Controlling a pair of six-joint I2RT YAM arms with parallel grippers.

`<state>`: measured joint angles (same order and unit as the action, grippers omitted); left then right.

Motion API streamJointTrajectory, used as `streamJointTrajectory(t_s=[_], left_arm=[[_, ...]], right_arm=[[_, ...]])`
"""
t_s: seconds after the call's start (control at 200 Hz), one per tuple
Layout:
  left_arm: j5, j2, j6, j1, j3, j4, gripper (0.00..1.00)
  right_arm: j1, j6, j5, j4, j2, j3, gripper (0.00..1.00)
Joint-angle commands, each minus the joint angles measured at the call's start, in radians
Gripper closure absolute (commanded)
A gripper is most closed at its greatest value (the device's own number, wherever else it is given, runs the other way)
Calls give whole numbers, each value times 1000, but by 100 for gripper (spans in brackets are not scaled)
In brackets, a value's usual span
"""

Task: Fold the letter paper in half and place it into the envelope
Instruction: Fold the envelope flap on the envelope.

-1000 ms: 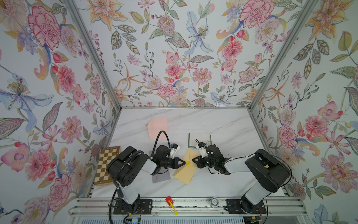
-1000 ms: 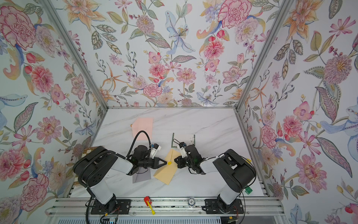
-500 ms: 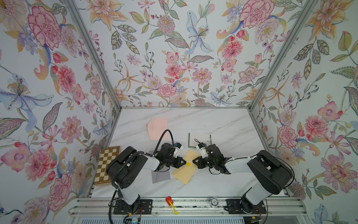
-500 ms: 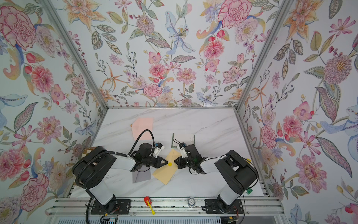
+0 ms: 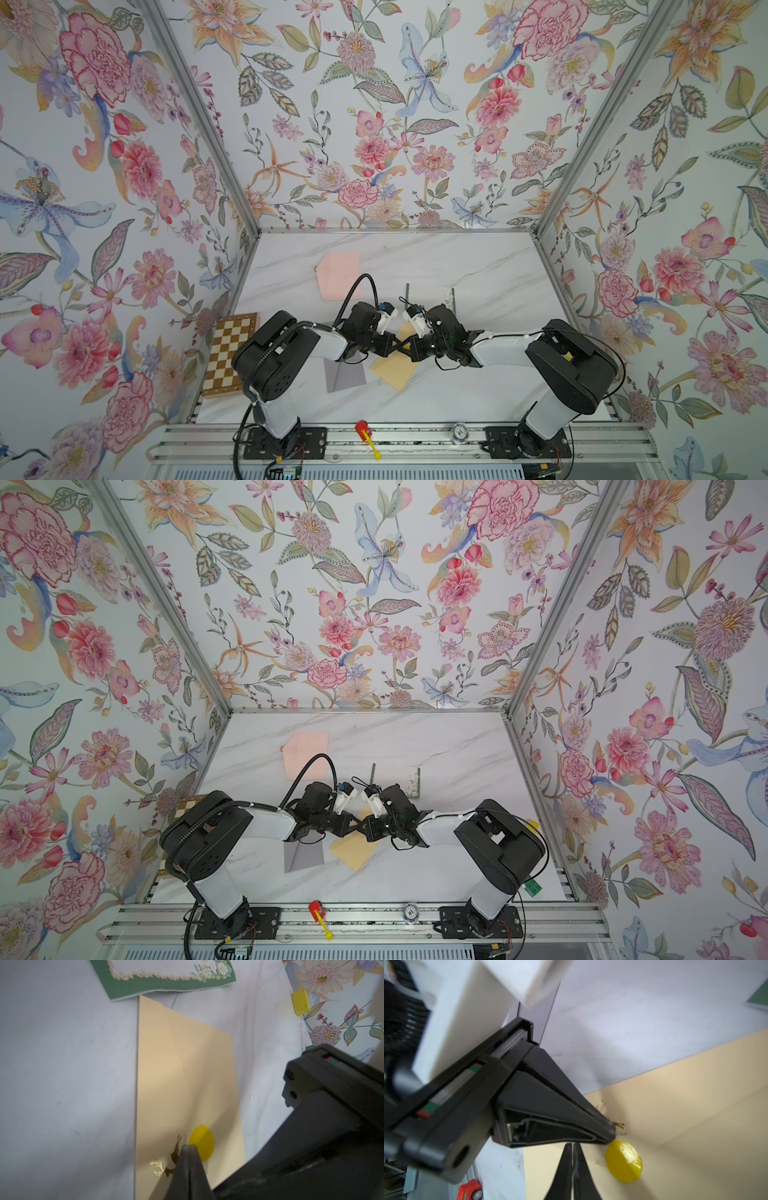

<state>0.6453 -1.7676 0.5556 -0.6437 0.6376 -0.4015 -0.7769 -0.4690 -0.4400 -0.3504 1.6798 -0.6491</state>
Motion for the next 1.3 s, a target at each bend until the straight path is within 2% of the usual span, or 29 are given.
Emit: streamJointTrajectory(t_s=[0.0, 0.525, 0.861, 1.151, 1.296], left_arm=[[-94, -47, -29, -15, -37, 179, 100], [-109, -34, -32, -16, -32, 198, 100], [-116, -31, -38, -15, -35, 206, 100], [-122, -24, -39, -17, -30, 213, 100], [-125, -22, -40, -17, -33, 215, 100]], right_arm=[[7, -21, 6, 8, 35, 0, 93], [62, -25, 30, 7, 68, 36, 93], [99, -48, 155, 7, -2, 147, 95], [60, 11, 113, -33, -105, 89, 94], [49, 16, 116, 8, -94, 50, 94]])
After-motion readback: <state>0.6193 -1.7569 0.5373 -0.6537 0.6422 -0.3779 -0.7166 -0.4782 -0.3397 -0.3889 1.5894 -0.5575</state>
